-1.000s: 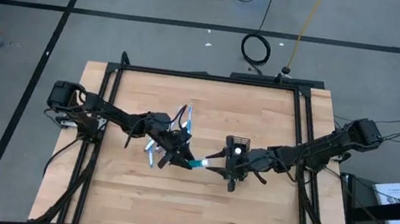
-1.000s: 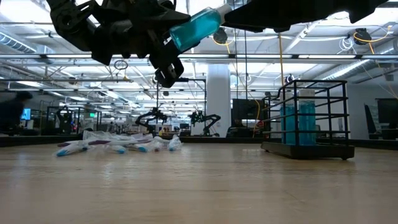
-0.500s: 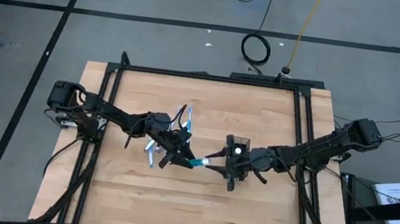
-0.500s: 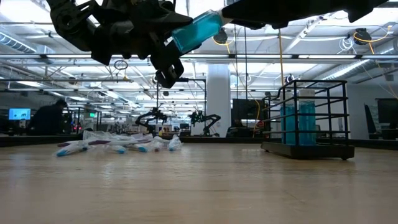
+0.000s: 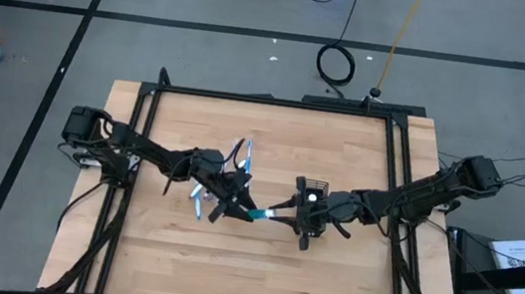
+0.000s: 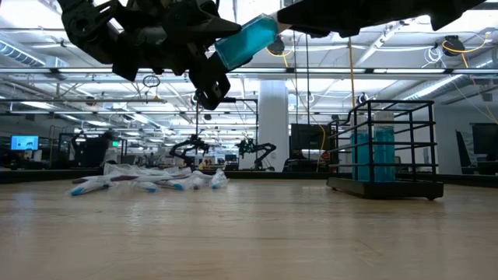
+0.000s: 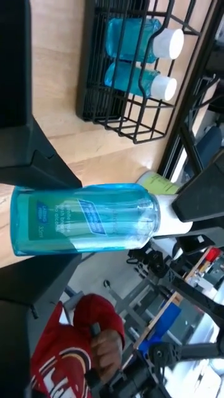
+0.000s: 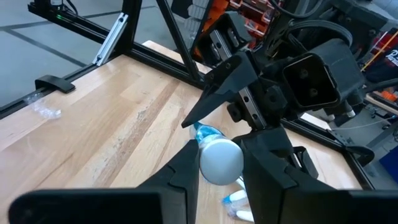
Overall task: Pick & Place toothbrushing station
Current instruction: Put the blue mouthwash bottle into the black organizer, then put the blue toothbrush into the black organizer
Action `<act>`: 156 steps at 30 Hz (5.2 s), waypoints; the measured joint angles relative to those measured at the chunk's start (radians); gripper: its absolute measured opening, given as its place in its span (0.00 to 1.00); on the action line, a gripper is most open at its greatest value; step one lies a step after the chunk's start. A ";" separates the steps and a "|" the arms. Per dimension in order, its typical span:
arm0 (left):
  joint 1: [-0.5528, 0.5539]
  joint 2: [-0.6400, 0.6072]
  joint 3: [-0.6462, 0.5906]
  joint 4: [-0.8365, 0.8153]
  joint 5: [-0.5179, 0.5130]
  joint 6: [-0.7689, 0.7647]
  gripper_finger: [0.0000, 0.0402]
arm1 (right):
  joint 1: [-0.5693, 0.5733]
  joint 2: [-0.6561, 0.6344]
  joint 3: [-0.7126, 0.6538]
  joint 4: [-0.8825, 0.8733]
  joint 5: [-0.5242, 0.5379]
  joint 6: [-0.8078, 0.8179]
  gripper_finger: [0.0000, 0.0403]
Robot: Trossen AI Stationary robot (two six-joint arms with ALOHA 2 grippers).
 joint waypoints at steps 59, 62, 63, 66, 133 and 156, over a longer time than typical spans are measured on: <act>0.049 -0.046 0.001 -0.109 -0.350 0.181 0.80 | -0.053 0.013 0.467 -1.439 -0.055 0.494 0.21; 0.049 -0.046 0.001 -0.109 -0.350 0.181 0.80 | -0.067 0.046 0.467 -1.440 -0.088 0.488 0.21; 0.049 -0.046 0.001 -0.109 -0.350 0.181 0.80 | -0.069 0.055 0.467 -1.438 -0.096 0.481 0.21; 0.049 -0.046 0.001 -0.110 -0.350 0.180 0.79 | -0.075 0.085 0.467 -1.429 -0.104 0.470 0.21; 0.062 -0.153 0.000 -0.285 -0.517 0.212 0.77 | -0.076 -0.203 0.333 -0.963 -0.070 0.414 0.36; 0.045 -0.406 0.000 -1.554 -0.873 -0.694 0.77 | -0.022 -0.369 -0.070 -0.170 0.057 0.097 0.36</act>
